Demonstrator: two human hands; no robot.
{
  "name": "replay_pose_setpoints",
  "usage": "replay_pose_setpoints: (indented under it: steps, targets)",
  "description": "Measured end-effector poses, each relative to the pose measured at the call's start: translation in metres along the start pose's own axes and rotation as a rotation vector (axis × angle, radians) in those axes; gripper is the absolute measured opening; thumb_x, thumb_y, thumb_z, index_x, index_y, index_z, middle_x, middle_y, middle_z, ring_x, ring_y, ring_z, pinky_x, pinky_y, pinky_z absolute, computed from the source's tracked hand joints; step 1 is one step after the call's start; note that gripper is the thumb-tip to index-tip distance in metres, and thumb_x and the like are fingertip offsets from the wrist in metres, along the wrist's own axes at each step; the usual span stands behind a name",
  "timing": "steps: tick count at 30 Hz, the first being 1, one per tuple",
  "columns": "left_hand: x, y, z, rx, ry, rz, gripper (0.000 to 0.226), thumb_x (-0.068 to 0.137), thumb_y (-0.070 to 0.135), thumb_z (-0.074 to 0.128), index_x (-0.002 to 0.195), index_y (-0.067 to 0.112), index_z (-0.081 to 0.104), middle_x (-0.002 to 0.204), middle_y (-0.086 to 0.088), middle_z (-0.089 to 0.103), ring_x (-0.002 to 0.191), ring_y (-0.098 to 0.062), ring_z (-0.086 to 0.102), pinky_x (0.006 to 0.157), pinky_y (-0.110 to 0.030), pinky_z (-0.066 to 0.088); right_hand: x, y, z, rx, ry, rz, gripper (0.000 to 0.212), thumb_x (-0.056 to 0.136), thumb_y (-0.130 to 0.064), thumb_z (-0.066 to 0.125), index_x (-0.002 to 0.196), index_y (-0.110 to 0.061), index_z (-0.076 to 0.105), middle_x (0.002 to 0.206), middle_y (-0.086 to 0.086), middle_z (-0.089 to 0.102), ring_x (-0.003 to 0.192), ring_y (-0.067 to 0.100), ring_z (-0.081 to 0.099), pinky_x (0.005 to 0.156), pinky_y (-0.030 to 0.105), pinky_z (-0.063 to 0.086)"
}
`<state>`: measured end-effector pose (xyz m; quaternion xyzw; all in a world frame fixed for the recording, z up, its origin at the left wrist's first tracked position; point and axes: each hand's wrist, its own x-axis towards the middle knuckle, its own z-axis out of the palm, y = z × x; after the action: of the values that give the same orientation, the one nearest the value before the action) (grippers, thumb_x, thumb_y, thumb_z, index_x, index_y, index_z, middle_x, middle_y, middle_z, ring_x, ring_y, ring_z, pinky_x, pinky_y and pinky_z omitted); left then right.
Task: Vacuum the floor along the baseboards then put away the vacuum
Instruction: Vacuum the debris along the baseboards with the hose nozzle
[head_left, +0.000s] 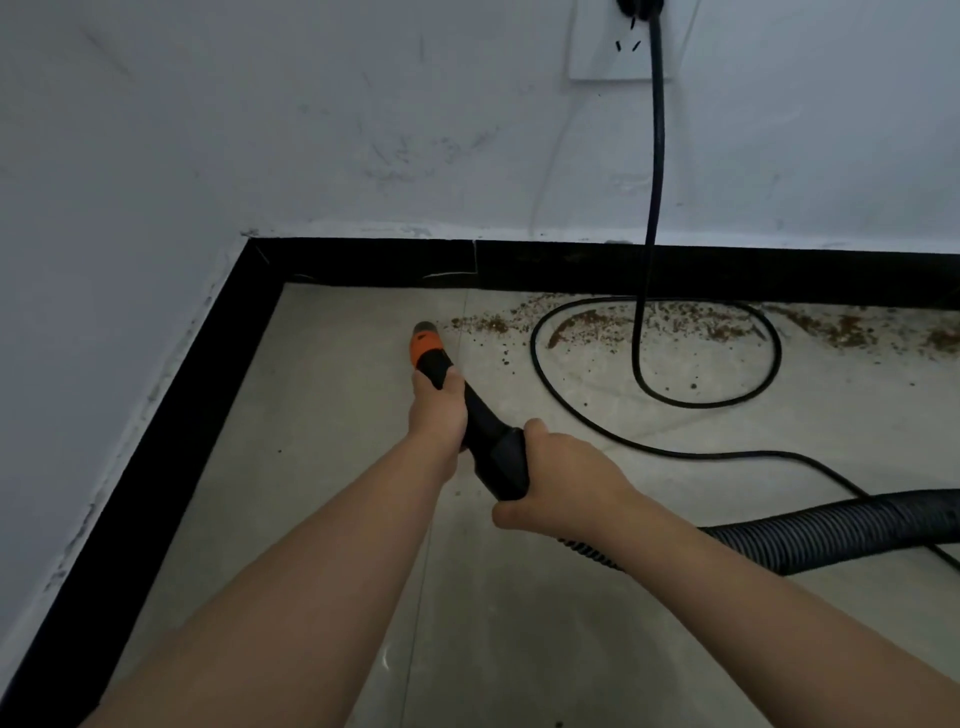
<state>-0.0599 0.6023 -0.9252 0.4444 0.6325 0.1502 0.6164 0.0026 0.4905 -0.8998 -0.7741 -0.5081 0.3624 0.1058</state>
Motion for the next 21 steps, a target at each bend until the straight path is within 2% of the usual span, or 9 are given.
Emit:
replay_pose_setpoints:
  steps: [2, 9, 13, 21]
  targets:
    - [0.002, 0.003, 0.003, 0.000, -0.012, 0.009, 0.056, 0.100, 0.035, 0.035, 0.149, 0.025, 0.012, 0.143, -0.013, 0.037, 0.124, -0.035, 0.043, 0.099, -0.048, 0.043, 0.005, 0.001, -0.001, 0.011, 0.011, 0.016, 0.048, 0.073, -0.038, 0.070, 0.096, -0.018, 0.033, 0.076, -0.010, 0.039, 0.071, 0.014, 0.048, 0.048, 0.023, 0.034]
    - [-0.002, 0.003, 0.011, 0.018, 0.011, 0.028, 0.059, 0.100, 0.034, 0.033, 0.150, 0.023, 0.003, 0.145, -0.013, 0.035, 0.127, -0.034, 0.041, 0.105, -0.047, 0.038, 0.006, 0.010, -0.010, -0.003, -0.020, 0.000, 0.046, 0.072, -0.036, 0.071, 0.093, -0.019, 0.034, 0.076, -0.010, 0.042, 0.062, 0.003, 0.042, 0.048, 0.021, 0.034]
    - [-0.016, 0.001, 0.009, 0.022, 0.156, 0.042, 0.062, 0.100, 0.031, 0.033, 0.150, 0.018, -0.002, 0.139, -0.015, 0.042, 0.121, -0.032, 0.048, 0.099, -0.038, 0.039, 0.007, 0.012, -0.023, -0.009, -0.110, -0.045, 0.045, 0.071, -0.033, 0.073, 0.097, -0.018, 0.039, 0.080, -0.006, 0.048, 0.068, 0.010, 0.050, 0.054, 0.022, 0.040]
    - [-0.038, -0.021, -0.019, -0.104, 0.431, -0.114, 0.061, 0.100, 0.031, 0.033, 0.150, 0.013, 0.002, 0.139, -0.020, 0.040, 0.120, -0.034, 0.047, 0.098, -0.039, 0.038, 0.010, -0.003, -0.018, 0.039, -0.345, -0.146, 0.039, 0.074, -0.022, 0.073, 0.102, -0.021, 0.046, 0.087, -0.007, 0.053, 0.076, 0.006, 0.053, 0.058, 0.015, 0.041]
